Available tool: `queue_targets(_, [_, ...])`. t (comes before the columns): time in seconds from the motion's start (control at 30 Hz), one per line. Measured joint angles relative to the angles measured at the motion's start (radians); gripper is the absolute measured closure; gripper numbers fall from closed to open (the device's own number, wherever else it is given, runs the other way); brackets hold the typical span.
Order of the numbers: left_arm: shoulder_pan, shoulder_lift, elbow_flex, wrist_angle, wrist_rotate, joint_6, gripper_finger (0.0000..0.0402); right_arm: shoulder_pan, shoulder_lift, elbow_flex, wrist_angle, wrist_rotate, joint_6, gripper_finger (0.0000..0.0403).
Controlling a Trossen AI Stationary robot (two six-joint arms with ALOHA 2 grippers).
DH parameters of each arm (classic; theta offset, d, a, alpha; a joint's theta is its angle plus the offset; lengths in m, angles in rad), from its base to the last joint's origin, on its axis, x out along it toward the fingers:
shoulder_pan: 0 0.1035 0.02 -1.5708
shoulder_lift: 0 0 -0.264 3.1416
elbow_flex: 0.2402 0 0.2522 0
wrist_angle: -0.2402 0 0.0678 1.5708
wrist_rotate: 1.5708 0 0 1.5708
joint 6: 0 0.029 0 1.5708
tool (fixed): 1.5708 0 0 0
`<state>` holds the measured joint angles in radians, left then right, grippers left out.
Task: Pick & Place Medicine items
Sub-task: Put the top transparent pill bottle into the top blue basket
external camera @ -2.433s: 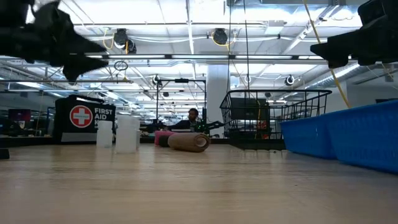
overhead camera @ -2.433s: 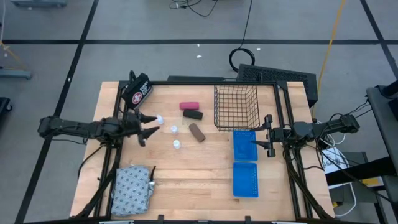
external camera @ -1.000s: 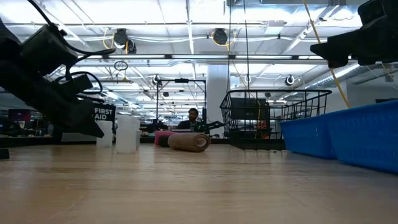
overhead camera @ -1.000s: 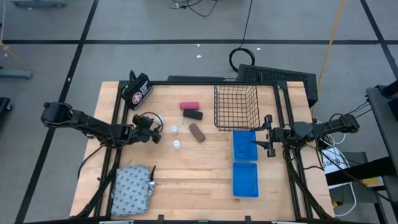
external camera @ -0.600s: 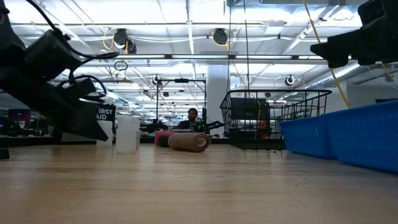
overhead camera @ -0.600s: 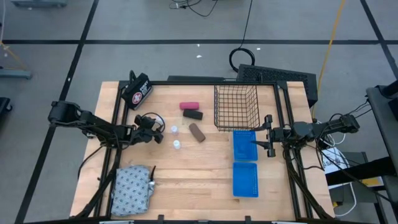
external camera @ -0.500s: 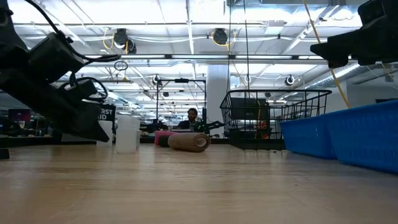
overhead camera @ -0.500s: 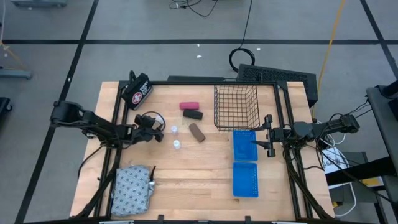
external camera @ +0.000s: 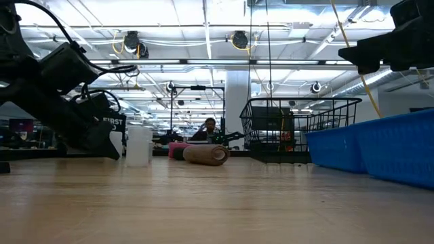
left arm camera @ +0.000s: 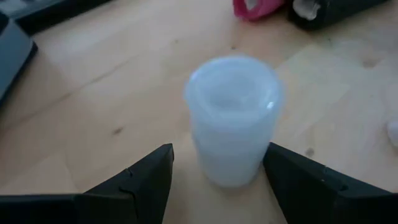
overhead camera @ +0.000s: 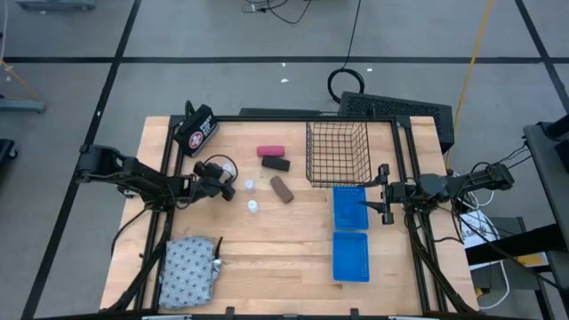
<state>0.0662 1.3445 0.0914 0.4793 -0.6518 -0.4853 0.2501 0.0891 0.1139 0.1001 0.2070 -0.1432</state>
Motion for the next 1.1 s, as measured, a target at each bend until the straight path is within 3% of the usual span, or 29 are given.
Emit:
queue_targets(0.13, [0.026,0.0,0.0,0.018,0.003,0.012,0.0147,0.0,0.0,0.0,0.0,0.0,0.0,0.0193])
queue_targets(0.3, [0.063,0.01,0.0,0.022,0.083,0.016,0.0147,0.0,0.0,0.0,0.0,0.0,0.0,0.0193])
queue_targets(0.67, [0.079,0.112,0.0,0.15,0.094,0.049,0.015,0.0,0.0,0.0,0.0,0.0,0.0,0.0193])
queue_targets(1.0, [0.079,0.147,0.002,0.186,0.114,0.062,0.026,0.0,0.0,0.0,0.0,0.0,0.0,0.0193])
queue_targets(1.1, [0.08,0.12,0.0,0.203,0.137,0.065,0.0261,0.0,0.0,0.0,0.0,0.0,0.0,0.0193])
